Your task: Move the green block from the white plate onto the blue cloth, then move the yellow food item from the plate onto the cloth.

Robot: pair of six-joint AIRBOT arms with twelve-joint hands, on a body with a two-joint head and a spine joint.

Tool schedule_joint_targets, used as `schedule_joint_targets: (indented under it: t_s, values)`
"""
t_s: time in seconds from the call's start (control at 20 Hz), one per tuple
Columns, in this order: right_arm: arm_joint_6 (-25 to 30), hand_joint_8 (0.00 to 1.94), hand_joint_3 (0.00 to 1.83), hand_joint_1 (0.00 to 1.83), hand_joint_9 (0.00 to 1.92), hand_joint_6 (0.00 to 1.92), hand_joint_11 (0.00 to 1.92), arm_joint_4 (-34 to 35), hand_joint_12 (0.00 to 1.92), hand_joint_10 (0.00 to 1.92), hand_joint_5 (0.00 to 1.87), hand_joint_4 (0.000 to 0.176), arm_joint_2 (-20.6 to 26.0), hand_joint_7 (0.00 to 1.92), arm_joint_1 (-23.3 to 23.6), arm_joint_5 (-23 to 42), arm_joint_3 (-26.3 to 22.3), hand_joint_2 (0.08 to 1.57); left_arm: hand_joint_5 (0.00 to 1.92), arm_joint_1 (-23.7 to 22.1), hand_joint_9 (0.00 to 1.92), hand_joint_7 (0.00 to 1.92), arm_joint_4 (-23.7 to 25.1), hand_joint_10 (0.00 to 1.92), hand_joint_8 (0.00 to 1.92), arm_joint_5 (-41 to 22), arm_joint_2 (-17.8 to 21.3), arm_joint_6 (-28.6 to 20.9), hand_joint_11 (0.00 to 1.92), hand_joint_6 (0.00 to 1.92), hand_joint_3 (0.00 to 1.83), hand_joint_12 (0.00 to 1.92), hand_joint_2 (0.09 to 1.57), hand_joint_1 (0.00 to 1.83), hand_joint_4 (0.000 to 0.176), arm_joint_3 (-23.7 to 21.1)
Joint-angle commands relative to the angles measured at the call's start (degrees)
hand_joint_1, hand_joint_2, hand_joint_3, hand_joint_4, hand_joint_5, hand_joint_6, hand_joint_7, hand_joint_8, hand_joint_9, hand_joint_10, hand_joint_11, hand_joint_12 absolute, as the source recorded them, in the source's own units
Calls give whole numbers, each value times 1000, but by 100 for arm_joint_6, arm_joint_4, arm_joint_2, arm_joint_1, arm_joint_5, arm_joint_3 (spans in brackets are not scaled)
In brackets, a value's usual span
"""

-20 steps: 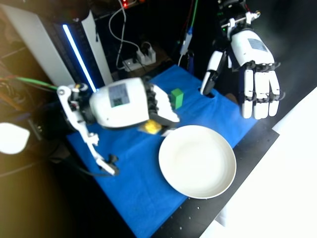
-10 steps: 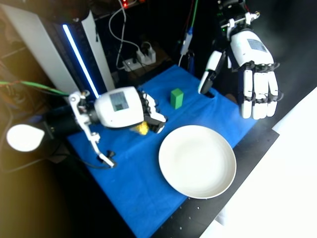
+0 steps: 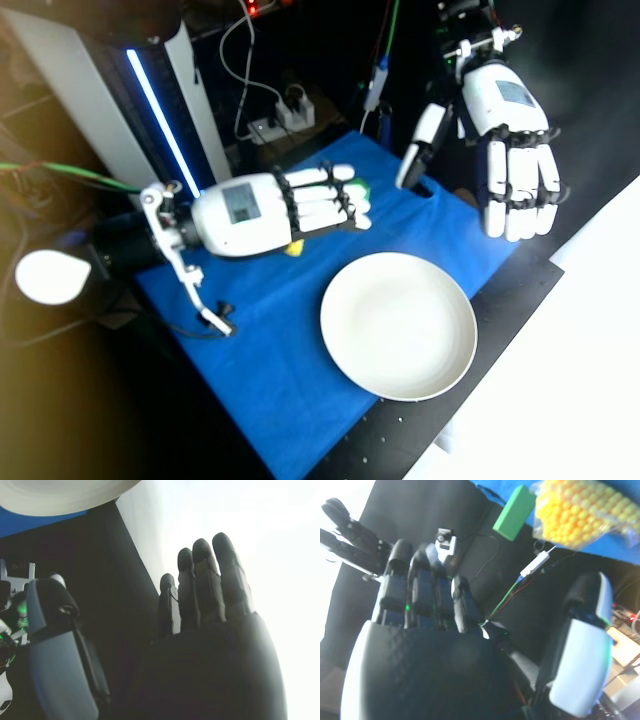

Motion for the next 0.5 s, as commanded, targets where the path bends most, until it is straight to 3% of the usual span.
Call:
schedule_joint_targets:
  t_s: [0.0,0.05,0.1,0.15,0.25,0.3,0.35,0.4,0.45]
  values:
    - [-10,0,1,601,1,0,0,578,223,0,0,171,77,0,55,767,-9,679,132,-50,333,298,-174,0,0,-761,71,-32,116,1,0,386,827,732,176,-19]
    - [-10,0,0,574,0,0,0,907,427,0,0,175,210,0,65,901,-54,769,99,-42,296,295,-222,0,0,-902,126,-32,107,0,3,364,841,643,176,-86]
    - [-10,0,2,551,2,0,0,1042,633,1,0,176,253,0,75,953,-56,729,88,-35,288,295,-258,0,0,-1017,172,-32,108,0,1,358,836,603,176,-130]
    - [-10,6,0,632,65,0,0,1272,625,13,0,176,308,56,86,1026,-46,685,68,-2,291,270,-329,2,0,-1188,219,-31,170,0,6,379,850,610,176,-188]
    - [-10,0,0,643,2,0,0,1667,821,0,0,171,340,1,87,1184,-6,612,34,151,288,253,-613,3,1,-1591,317,61,215,0,0,289,832,579,176,-310]
    - [-10,0,0,598,22,0,0,1897,835,9,0,166,345,0,87,1254,13,601,52,234,272,249,-822,0,0,-1845,396,193,182,8,0,269,813,621,176,-415]
    - [-10,0,3,524,4,0,0,2087,638,1,0,165,347,0,87,1329,51,641,23,303,218,212,-981,0,0,-2068,462,272,104,1,0,233,829,611,176,-510]
    - [-10,0,3,508,2,0,0,2252,567,0,0,168,347,0,87,1401,98,662,14,339,195,197,-1067,0,0,-2258,495,279,70,0,0,217,819,627,176,-565]
    - [-10,3,3,465,31,0,0,2407,622,8,0,154,347,24,86,1500,136,695,13,353,191,184,-1110,0,0,-2431,527,281,80,0,0,222,825,610,176,-615]
